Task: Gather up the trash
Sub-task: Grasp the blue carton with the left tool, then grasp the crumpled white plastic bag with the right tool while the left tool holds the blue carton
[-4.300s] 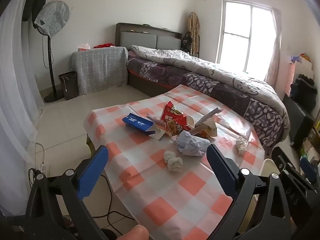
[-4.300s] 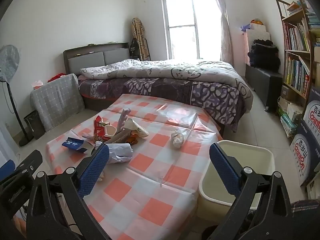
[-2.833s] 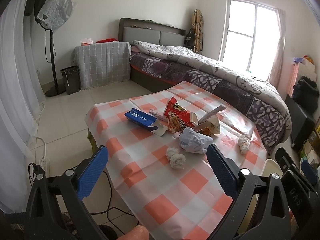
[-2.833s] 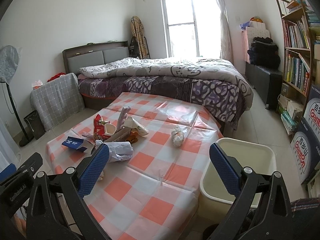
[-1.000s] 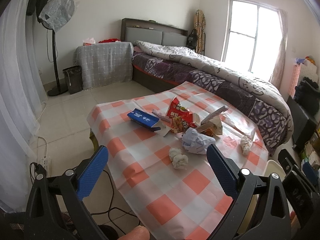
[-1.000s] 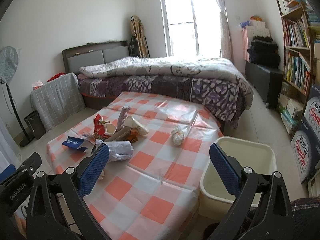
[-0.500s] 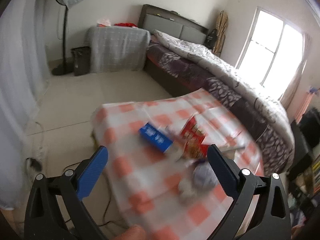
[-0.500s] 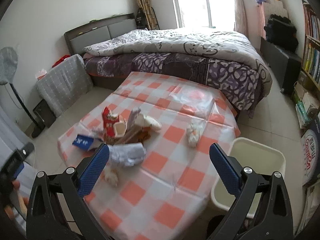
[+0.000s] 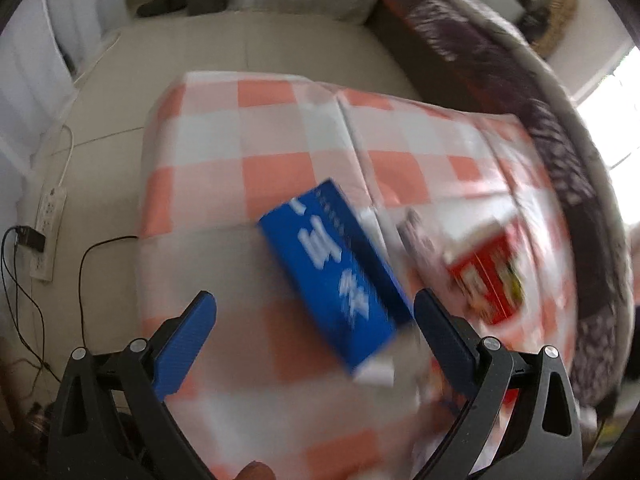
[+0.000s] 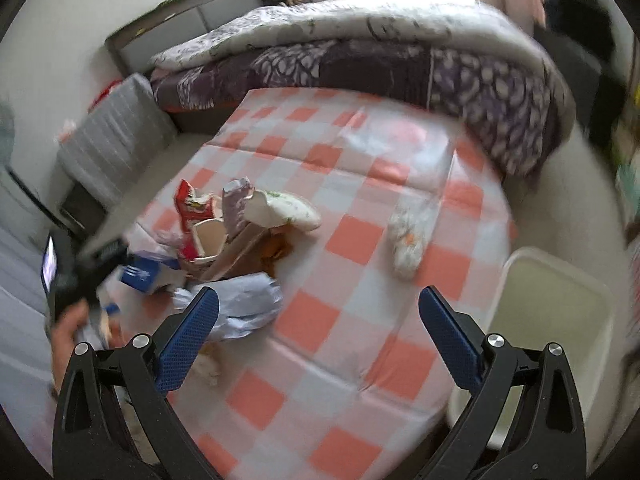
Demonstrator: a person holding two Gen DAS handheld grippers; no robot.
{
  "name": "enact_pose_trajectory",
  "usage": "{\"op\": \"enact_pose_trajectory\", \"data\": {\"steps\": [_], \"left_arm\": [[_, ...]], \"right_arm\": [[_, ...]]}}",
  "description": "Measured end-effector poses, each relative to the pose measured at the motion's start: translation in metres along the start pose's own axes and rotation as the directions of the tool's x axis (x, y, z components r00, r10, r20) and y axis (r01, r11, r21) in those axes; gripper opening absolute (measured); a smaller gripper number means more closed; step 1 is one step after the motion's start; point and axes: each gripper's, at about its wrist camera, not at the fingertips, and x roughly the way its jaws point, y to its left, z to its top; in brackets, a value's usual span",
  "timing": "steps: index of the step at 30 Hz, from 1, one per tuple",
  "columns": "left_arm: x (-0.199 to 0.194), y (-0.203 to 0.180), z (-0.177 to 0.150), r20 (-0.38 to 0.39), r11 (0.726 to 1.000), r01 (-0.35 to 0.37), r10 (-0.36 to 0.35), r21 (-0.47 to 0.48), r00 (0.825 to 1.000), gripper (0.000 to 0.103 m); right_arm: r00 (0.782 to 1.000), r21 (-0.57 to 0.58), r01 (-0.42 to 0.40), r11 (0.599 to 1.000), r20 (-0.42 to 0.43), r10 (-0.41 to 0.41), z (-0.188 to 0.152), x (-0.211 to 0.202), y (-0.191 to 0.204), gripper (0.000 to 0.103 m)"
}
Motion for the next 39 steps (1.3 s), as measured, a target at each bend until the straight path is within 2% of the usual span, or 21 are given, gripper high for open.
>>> {"op": "enact_pose_trajectory", "data": {"steps": [2, 4, 5, 6, 8, 10, 13, 15, 17, 19, 22, 25, 26, 28, 31, 34, 37, 39], "left_arm": [[0.018, -0.007, 0.007, -0.021, 0.999, -0.033, 0.032, -0.024, 0.999, 0.092], [0.038, -0.011, 0.01, -0.077, 0.998, -0.057, 0.055, -0.031, 0.996, 0.088], [0.039, -0.015, 0.009, -0.056, 0.996, -0.085, 0.085, -0.001, 0.995, 0.087], [0.038, -0.019, 0.008, -0.048, 0.996, -0.087, 0.088, 0.025, 0.995, 0.076], [0.032, -0.023, 0.006, -0.039, 0.995, -0.028, 0.032, 0.093, 0.999, 0.062], [0.029, -0.017, 0.001, -0.061, 0.993, 0.026, -0.018, 0.119, 0.998, 0.057], [0.009, -0.002, -0.009, -0.068, 0.982, 0.102, -0.093, 0.158, 0.993, 0.047], [-0.018, 0.009, -0.011, -0.032, 0.972, 0.166, -0.163, 0.168, 0.986, 0.038], [-0.046, 0.02, -0.01, -0.003, 0.96, 0.224, -0.227, 0.166, 0.974, 0.035], [-0.079, 0.03, -0.011, 0.018, 0.939, 0.303, -0.31, 0.16, 0.951, 0.033], [-0.12, 0.041, -0.02, 0.045, 0.908, 0.374, -0.388, 0.188, 0.921, 0.028], [-0.137, 0.043, -0.033, 0.036, 0.881, 0.425, -0.441, 0.207, 0.897, 0.026], [-0.136, 0.04, -0.035, 0.017, 0.874, 0.432, -0.446, 0.222, 0.895, 0.026], [-0.125, 0.03, -0.04, 0.006, 0.873, 0.411, -0.428, 0.263, 0.904, 0.026], [-0.109, 0.031, -0.044, -0.026, 0.872, 0.437, -0.442, 0.22, 0.897, 0.026], [-0.109, 0.033, -0.04, -0.014, 0.874, 0.445, -0.451, 0.196, 0.892, 0.025], [-0.116, 0.032, -0.038, -0.005, 0.865, 0.457, -0.466, 0.208, 0.885, 0.025], [-0.124, 0.032, -0.04, 0.011, 0.863, 0.447, -0.462, 0.235, 0.887, 0.026]], "right_arm": [[1.0, -0.019, 0.011, 1.0, -0.001, -0.011, 0.001, 0.004, 0.004, 0.096], [0.999, 0.021, -0.005, 1.0, -0.038, 0.006, 0.003, 0.014, 0.001, 0.096], [0.997, 0.057, -0.021, 0.998, -0.069, 0.025, 0.003, 0.021, -0.001, 0.096], [0.991, 0.116, -0.048, 0.992, -0.116, 0.062, 0.003, 0.03, -0.006, 0.096], [0.974, 0.237, -0.086, 0.968, -0.186, 0.132, 0.001, 0.047, -0.013, 0.096], [0.96, 0.347, -0.097, 0.933, -0.216, 0.18, -0.004, 0.059, -0.017, 0.096], [0.957, 0.418, -0.08, 0.905, -0.221, 0.187, -0.007, 0.07, -0.013, 0.096], [0.96, 0.439, -0.071, 0.896, -0.212, 0.18, -0.01, 0.074, -0.004, 0.096], [0.962, 0.448, -0.063, 0.892, -0.212, 0.174, -0.013, 0.079, 0.004, 0.096], [0.961, 0.452, -0.054, 0.89, -0.218, 0.169, -0.017, 0.086, 0.015, 0.096], [0.957, 0.476, -0.049, 0.878, -0.231, 0.178, -0.022, 0.098, 0.023, 0.096], [0.936, 0.551, -0.054, 0.833, -0.262, 0.235, -0.033, 0.113, 0.026, 0.096], [0.93, 0.575, -0.054, 0.816, -0.268, 0.25, -0.036, 0.118, 0.026, 0.096], [0.928, 0.607, -0.053, 0.793, -0.262, 0.263, -0.041, 0.122, 0.026, 0.096], [0.932, 0.634, -0.043, 0.772, -0.254, 0.26, -0.047, 0.125, 0.024, 0.096], [0.923, 0.622, -0.054, 0.781, -0.267, 0.276, -0.049, 0.128, 0.027, 0.096], [0.924, 0.616, -0.074, 0.784, -0.254, 0.286, -0.044, 0.129, 0.033, 0.096], [0.921, 0.616, -0.079, 0.784, -0.255, 0.293, -0.043, 0.133, 0.039, 0.096]]}}
